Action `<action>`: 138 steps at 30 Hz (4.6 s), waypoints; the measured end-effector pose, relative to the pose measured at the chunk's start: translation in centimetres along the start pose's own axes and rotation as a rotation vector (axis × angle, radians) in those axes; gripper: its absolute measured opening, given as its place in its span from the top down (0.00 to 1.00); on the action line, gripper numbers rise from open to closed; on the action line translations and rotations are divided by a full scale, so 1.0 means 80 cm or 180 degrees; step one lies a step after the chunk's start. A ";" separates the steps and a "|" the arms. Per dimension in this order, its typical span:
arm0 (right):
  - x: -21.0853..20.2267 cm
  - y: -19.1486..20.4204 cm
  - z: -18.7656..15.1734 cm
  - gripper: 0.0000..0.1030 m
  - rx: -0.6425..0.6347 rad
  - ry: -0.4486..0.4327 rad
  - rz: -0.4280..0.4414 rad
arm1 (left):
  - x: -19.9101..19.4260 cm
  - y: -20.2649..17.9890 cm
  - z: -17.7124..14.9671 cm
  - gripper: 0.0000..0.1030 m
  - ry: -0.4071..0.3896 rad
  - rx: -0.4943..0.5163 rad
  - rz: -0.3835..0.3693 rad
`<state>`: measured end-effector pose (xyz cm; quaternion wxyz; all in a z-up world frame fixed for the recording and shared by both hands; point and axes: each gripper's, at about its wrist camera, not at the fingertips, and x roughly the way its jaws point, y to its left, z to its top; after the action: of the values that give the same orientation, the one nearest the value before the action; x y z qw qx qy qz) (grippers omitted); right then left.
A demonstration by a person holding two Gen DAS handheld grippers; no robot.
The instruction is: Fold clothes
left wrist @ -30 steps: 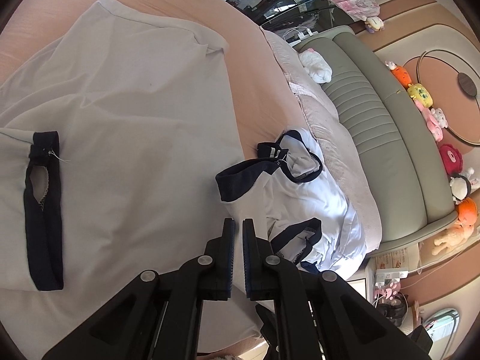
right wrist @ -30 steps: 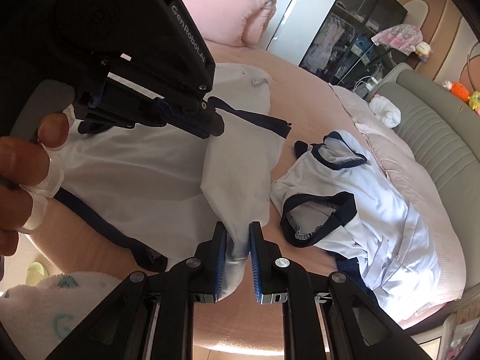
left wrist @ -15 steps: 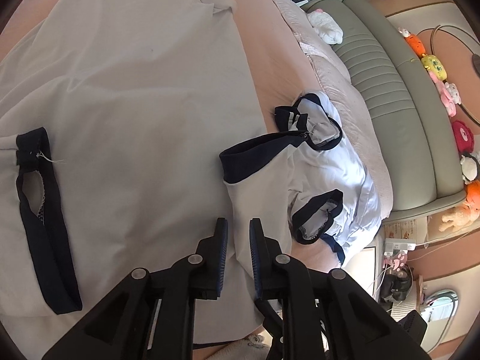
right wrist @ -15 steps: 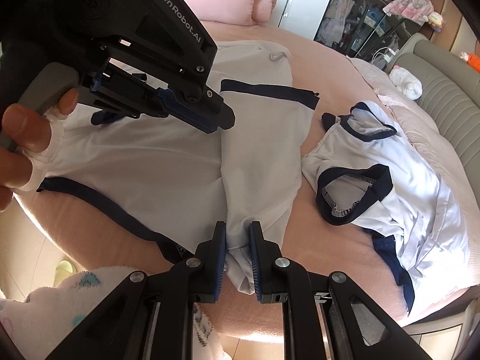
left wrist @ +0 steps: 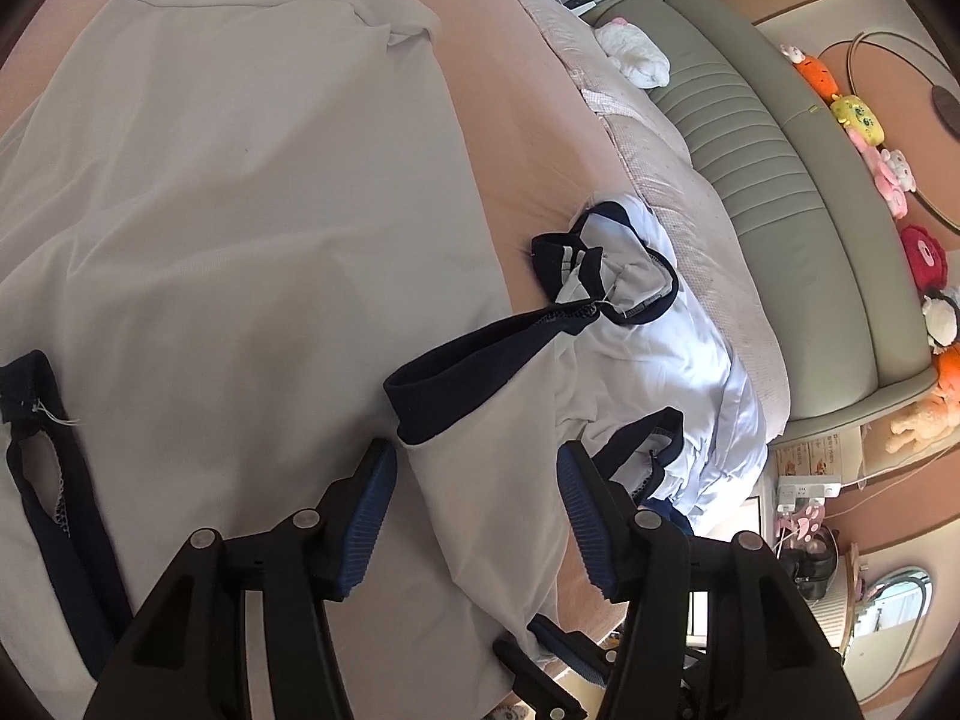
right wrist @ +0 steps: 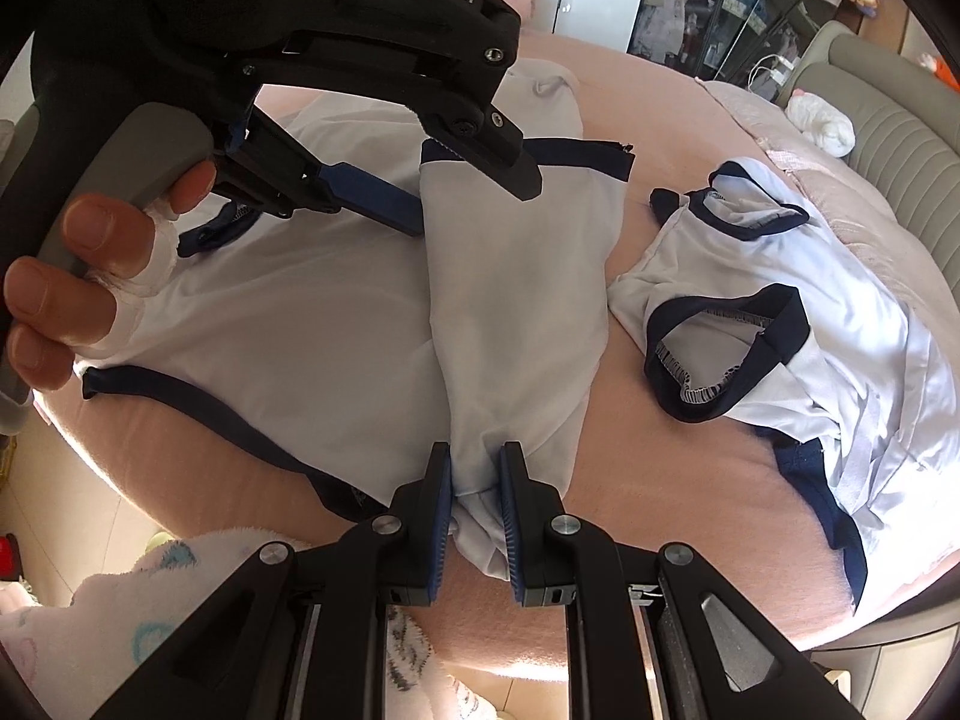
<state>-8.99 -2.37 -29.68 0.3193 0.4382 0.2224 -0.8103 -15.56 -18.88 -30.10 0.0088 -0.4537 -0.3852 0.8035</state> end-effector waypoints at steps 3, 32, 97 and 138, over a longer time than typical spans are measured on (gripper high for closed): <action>-0.003 -0.008 -0.001 0.85 0.0107 0.0032 0.0117 | 0.005 0.012 -0.001 0.86 -0.0050 -0.0055 0.0107; 0.007 -0.111 0.115 0.47 0.1880 0.0385 0.0847 | 0.001 0.039 -0.017 0.92 -0.0146 -0.0046 -0.0286; 0.084 -0.045 0.114 0.71 0.1751 0.0933 0.1527 | -0.046 0.036 -0.072 0.93 -0.0405 0.0114 -0.0316; 0.047 -0.156 0.017 0.42 0.2208 0.0889 0.1137 | -0.038 -0.043 -0.008 0.49 0.0037 0.0861 0.0962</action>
<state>-20.21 4.25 -31.15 0.2550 0.6573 -0.1022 -0.7018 -14.42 -17.17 -25.92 -0.0488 -0.5057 -0.2013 0.8375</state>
